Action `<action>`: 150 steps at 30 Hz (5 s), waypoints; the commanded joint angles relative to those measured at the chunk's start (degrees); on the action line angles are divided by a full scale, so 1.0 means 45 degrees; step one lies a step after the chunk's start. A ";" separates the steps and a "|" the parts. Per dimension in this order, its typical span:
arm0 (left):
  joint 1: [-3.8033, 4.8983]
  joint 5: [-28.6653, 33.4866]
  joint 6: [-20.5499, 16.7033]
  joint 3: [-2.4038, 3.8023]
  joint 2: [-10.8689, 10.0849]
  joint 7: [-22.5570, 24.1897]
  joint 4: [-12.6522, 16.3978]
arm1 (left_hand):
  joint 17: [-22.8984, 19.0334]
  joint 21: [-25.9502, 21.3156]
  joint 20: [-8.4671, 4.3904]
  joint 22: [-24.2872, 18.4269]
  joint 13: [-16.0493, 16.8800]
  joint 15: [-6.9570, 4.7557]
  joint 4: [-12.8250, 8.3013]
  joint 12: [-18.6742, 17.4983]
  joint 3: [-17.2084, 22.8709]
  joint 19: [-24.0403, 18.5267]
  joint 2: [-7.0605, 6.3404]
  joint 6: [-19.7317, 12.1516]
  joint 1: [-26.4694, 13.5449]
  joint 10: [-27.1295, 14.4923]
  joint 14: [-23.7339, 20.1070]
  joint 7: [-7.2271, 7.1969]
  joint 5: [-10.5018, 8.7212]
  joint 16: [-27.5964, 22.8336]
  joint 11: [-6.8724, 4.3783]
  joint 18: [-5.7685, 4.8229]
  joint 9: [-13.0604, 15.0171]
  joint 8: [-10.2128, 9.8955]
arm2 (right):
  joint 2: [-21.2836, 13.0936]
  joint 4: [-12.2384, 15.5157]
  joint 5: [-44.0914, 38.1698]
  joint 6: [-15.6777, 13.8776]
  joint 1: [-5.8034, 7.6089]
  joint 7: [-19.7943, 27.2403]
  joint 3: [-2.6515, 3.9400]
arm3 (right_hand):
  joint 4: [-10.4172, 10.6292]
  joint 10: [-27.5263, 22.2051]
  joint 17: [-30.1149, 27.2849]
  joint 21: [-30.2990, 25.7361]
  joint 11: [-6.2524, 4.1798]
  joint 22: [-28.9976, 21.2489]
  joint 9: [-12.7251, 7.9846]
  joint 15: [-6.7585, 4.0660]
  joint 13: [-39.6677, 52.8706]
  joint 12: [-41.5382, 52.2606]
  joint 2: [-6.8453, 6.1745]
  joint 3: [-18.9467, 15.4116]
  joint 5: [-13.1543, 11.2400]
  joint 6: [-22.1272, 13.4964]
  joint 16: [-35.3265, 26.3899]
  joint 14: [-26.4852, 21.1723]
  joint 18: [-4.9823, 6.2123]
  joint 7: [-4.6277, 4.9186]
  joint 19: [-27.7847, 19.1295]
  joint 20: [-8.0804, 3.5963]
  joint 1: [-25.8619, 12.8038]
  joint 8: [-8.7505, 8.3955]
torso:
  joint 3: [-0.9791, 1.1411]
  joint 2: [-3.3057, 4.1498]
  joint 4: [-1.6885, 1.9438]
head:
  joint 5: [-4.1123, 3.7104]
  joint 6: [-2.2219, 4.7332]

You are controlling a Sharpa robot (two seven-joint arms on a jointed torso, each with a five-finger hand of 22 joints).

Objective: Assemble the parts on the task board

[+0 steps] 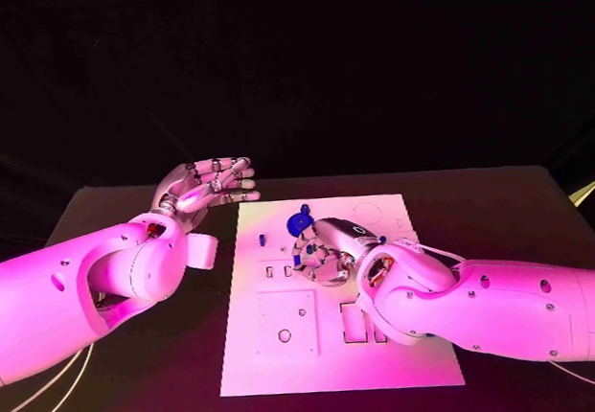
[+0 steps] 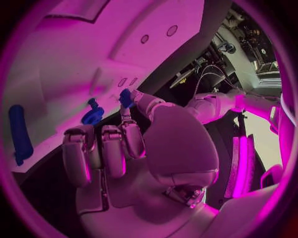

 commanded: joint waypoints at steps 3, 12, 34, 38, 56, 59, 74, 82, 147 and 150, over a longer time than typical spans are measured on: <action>0.0005 0.0046 0.0228 0.0009 0.0042 0.0063 0.0024 | 0.0020 0.0063 0.0000 0.0014 -0.0009 -0.0032 -0.0009 -0.0033 -0.0077 -0.0117 0.0023 -0.0057 0.0144 -0.0049 -0.0088 0.0586 -0.0043 0.0081 -0.0020 0.0122 -0.0007 0.0066 | 0.0236 -0.0304 -0.0654 0.0136 -0.0154 -0.0066 -0.0038 | 0.0008 0.0103 0.3328 -0.0028 0.0020 0.3276 0.0146 -0.0089 0.1144 0.0050 -0.0111 -0.0051 0.0022 -0.0065 0.0068 0.1321 -0.0157 -0.0025 0.1290 -0.0047 -0.0125 0.0054 | 0.0008 0.0005 -0.0006 | 0.0051 -0.0028; 0.0005 0.0047 0.0222 0.0009 0.0054 0.0045 0.0013 | 0.0020 0.0063 0.0000 0.0014 -0.0009 -0.0032 -0.0009 -0.0033 -0.0077 -0.0117 0.0023 -0.0057 0.0144 -0.0049 -0.0088 0.0586 -0.0043 0.0081 -0.0020 0.0122 -0.0007 0.0066 | 0.0499 -0.0616 -0.0822 0.0171 -0.0299 -0.0037 -0.0071 | 0.0010 0.0110 0.3323 -0.0045 0.0022 0.3261 0.0145 -0.0087 0.1153 0.0058 -0.0136 -0.0061 0.0022 -0.0072 0.0066 0.1319 -0.0152 -0.0022 0.1281 -0.0047 -0.0146 0.0057 | -0.0005 -0.0003 0.0010 | 0.0078 -0.0075; 0.0005 0.0047 0.0230 0.0009 0.0014 0.0028 0.0001 | 0.0020 0.0081 0.0003 0.0023 -0.0011 -0.0029 -0.0003 -0.0035 -0.0091 -0.0138 0.0030 -0.0067 0.0150 -0.0060 -0.0117 0.0588 -0.0043 0.0117 -0.0018 0.0122 -0.0009 0.0070 | 0.0475 -0.0772 -0.0940 0.0193 -0.0386 0.0094 -0.0104 | 0.0003 0.0106 0.3313 -0.0087 0.0037 0.3223 0.0124 -0.0079 0.1150 0.0047 -0.0243 -0.0091 0.0026 -0.0151 0.0061 0.1317 -0.0139 0.0000 0.1260 -0.0044 -0.0221 0.0042 | -0.0008 -0.0004 -0.0008 | 0.0073 -0.0121; 0.0005 0.0047 0.0230 0.0009 0.0010 0.0025 0.0000 | 0.0020 0.0081 0.0003 0.0023 -0.0011 -0.0029 -0.0003 -0.0035 -0.0091 -0.0138 0.0030 -0.0067 0.0150 -0.0060 -0.0117 0.0588 -0.0043 0.0117 -0.0018 0.0122 -0.0009 0.0070 | 0.0467 -0.0775 -0.0933 0.0226 -0.0385 0.0113 -0.0105 | 0.0006 0.0093 0.3295 -0.0098 0.0058 0.3214 0.0101 -0.0065 0.1141 0.0031 -0.0326 -0.0115 0.0026 -0.0223 0.0053 0.1312 -0.0137 0.0026 0.1255 -0.0036 -0.0282 0.0017 | -0.0008 -0.0002 -0.0021 | 0.0060 -0.0124; 0.0005 0.0047 0.0230 0.0009 -0.0001 0.0017 0.0005 | 0.0020 0.0088 0.0004 0.0027 -0.0011 -0.0027 0.0002 -0.0034 -0.0096 -0.0147 0.0035 -0.0067 0.0149 -0.0062 -0.0130 0.0589 -0.0042 0.0130 -0.0016 0.0121 -0.0009 0.0073 | 0.0506 -0.0789 -0.0934 0.0593 -0.0385 0.0133 -0.0115 | 0.0069 -0.0246 0.3242 -0.0207 0.0241 0.3121 -0.0122 0.0085 0.0812 -0.0378 -0.0666 -0.0162 0.0039 -0.0805 0.0029 0.1299 -0.0106 0.0242 0.1204 0.0082 -0.0529 -0.0285 | -0.0008 -0.0002 -0.0006 | 0.0027 -0.0135; 0.0005 0.0047 0.0233 0.0009 -0.0002 0.0017 0.0005 | 0.0020 0.0088 0.0004 0.0027 -0.0011 -0.0027 0.0002 -0.0034 -0.0096 -0.0147 0.0035 -0.0067 0.0149 -0.0062 -0.0130 0.0589 -0.0042 0.0130 -0.0016 0.0121 -0.0009 0.0073 | 0.0518 -0.0796 -0.0935 0.0630 -0.0385 0.0152 -0.0116 | 0.0062 -0.0283 0.3239 -0.0210 0.0259 0.3119 -0.0145 0.0100 0.0775 -0.0422 -0.0689 -0.0156 0.0039 -0.0855 0.0027 0.1298 -0.0105 0.0261 0.1202 0.0096 -0.0527 -0.0319 | -0.0004 -0.0003 -0.0008 | 0.0025 -0.0139; 0.0005 0.0047 0.0246 0.0009 -0.0017 0.0003 -0.0005 | 0.0020 0.0088 0.0004 0.0027 -0.0011 -0.0027 0.0002 -0.0034 -0.0096 -0.0147 0.0035 -0.0067 0.0149 -0.0062 -0.0130 0.0589 -0.0042 0.0130 -0.0016 0.0121 -0.0009 0.0073 | 0.0518 -0.0767 -0.1064 0.0427 -0.0385 0.0220 -0.0121 | 0.0067 -0.0438 0.3239 -0.0272 0.0375 0.3068 -0.0295 0.0199 0.0627 -0.0603 -0.0813 -0.0150 0.0034 -0.1187 0.0026 0.1298 -0.0088 0.0391 0.1173 0.0184 -0.0573 -0.0557 | -0.0005 -0.0005 -0.0008 | 0.0018 -0.0151; 0.0005 0.0047 0.0260 0.0009 -0.0028 -0.0024 -0.0014 | 0.0020 0.0088 0.0004 0.0027 -0.0011 -0.0027 0.0002 -0.0034 -0.0096 -0.0147 0.0035 -0.0067 0.0149 -0.0062 -0.0130 0.0589 -0.0042 0.0130 -0.0016 0.0121 -0.0009 0.0073 | 0.0490 -0.0718 -0.1106 0.0075 -0.0386 0.0240 -0.0122 | 0.0256 -0.0681 0.3218 -0.0329 0.0496 0.3024 -0.0504 0.0315 0.0398 -0.0862 -0.1166 -0.0558 0.0006 -0.1654 0.0016 0.1291 -0.0073 0.0503 0.1146 0.0305 -0.0819 -0.0946 | -0.0005 -0.0009 -0.0010 | 0.0034 -0.0152; 0.1228 -1.1711 0.8079 -0.0620 0.3963 -1.1679 -0.3557 | 1.4294 1.3984 -0.2218 1.3238 1.2001 -0.2398 0.0786 1.4317 -0.0203 0.4799 -0.0252 0.0137 -0.4763 0.3191 0.9814 -0.1342 -0.0024 1.2887 -0.2205 -0.1064 0.5649 0.6698 | -0.4178 0.0348 0.6933 -0.0820 0.1769 0.2427 0.0217 | 0.2409 -0.1230 0.2664 -0.1343 0.0568 0.2254 -0.0873 0.0385 -0.0087 -0.1111 -0.0341 -0.4190 0.0084 -0.1693 -0.0292 0.1139 0.0191 0.0557 0.0695 0.0406 0.1233 -0.0881 | 0.0133 -0.0608 -0.0135 | 0.0269 -0.0555; 0.1238 -1.1706 0.8355 -0.0651 0.4152 -1.1730 -0.3756 | 1.4236 1.3983 -0.2219 1.3234 1.1890 -0.2394 0.0782 1.4232 -0.0245 0.4784 -0.0199 0.0069 -0.4773 0.3084 0.9784 -0.1331 -0.0022 1.2858 -0.2196 -0.1063 0.5694 0.6680 | -0.4144 0.0302 0.6933 -0.0796 0.1769 0.2414 0.0217 | 0.2409 -0.1230 0.2664 -0.1343 0.0568 0.2254 -0.0873 0.0385 -0.0087 -0.1111 -0.0341 -0.4190 0.0084 -0.1693 -0.0292 0.1139 0.0191 0.0557 0.0695 0.0406 0.1233 -0.0881 | 0.0126 -0.0607 -0.0122 | 0.0280 -0.0603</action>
